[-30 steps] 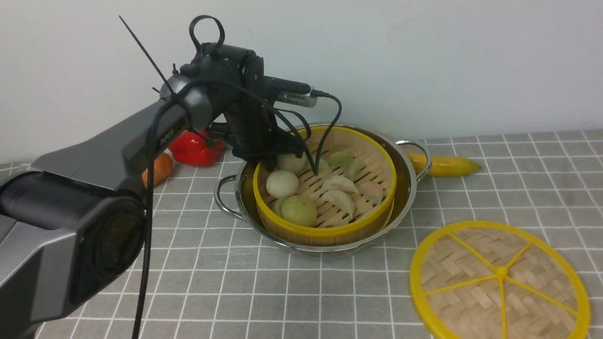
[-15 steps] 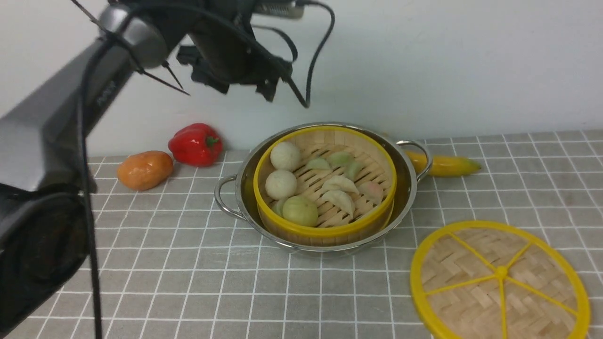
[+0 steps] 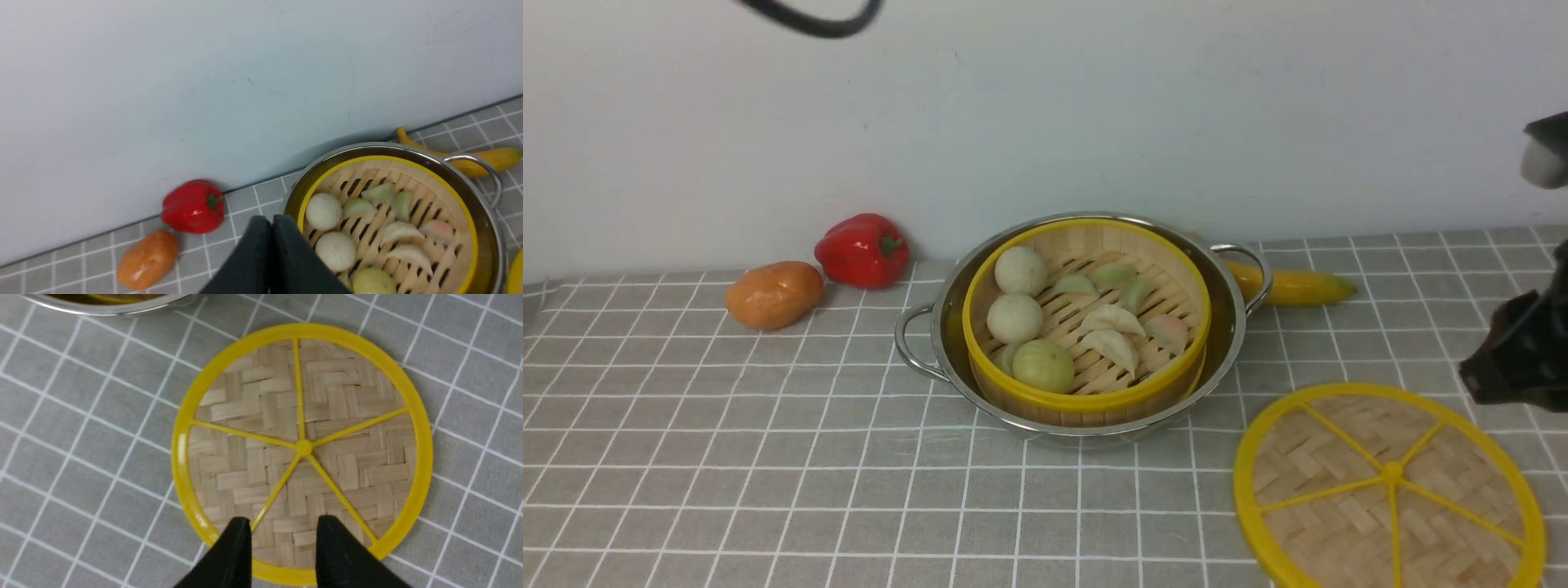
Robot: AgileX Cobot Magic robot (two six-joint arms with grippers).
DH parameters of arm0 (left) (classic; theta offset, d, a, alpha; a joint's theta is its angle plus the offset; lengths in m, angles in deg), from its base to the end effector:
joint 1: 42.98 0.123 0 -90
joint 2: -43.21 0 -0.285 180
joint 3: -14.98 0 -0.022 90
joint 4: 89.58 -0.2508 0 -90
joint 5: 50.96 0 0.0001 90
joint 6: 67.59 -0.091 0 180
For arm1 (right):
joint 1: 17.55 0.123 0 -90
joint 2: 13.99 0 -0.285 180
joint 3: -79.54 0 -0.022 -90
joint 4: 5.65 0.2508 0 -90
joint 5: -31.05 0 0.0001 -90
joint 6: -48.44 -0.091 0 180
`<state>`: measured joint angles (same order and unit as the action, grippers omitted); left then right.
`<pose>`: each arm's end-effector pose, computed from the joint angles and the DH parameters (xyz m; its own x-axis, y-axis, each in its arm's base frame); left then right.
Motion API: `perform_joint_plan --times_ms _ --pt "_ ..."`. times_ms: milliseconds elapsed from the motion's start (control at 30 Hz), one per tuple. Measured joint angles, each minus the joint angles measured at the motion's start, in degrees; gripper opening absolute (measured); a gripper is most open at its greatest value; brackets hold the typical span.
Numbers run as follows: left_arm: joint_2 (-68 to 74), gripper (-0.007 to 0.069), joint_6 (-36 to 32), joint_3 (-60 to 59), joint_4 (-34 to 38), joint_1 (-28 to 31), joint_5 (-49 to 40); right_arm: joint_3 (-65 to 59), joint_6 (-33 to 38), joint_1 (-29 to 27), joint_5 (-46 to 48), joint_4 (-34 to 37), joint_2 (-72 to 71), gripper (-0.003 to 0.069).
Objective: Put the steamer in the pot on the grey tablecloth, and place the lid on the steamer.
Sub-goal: 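Move the gripper down to the bamboo steamer lid and grasp its center knob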
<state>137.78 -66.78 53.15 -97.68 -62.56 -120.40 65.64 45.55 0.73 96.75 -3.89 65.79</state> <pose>0.2798 -0.0868 0.5116 -0.5405 0.2299 -0.8093 0.2507 0.9623 0.1059 0.2205 0.0755 0.3242 -0.9072 -0.2333 -0.3500 -0.2662 0.9627 0.0484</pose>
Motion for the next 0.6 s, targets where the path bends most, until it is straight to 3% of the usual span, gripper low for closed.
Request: perform_joint_plan --times_ms 133,200,367,600 --pt "-10.8 -0.0023 -0.3 -10.0 -1.1 0.0 0.0 0.0 -0.5 0.0 -2.4 -0.5 4.3 0.0242" --pt "-18.9 -0.0023 -0.4 -20.7 -1.4 0.0 0.6 0.0 -0.6 0.0 -4.2 -0.6 7.5 0.0242" --pt "-38.3 -0.0023 -0.4 -45.6 -0.8 0.0 13.1 0.0 -1.1 0.0 -6.8 -1.2 15.5 0.0242" --pt "-56.2 -0.0023 -0.4 -69.5 1.4 0.0 27.1 0.0 -2.9 0.0 -8.0 -3.0 21.7 0.0242"
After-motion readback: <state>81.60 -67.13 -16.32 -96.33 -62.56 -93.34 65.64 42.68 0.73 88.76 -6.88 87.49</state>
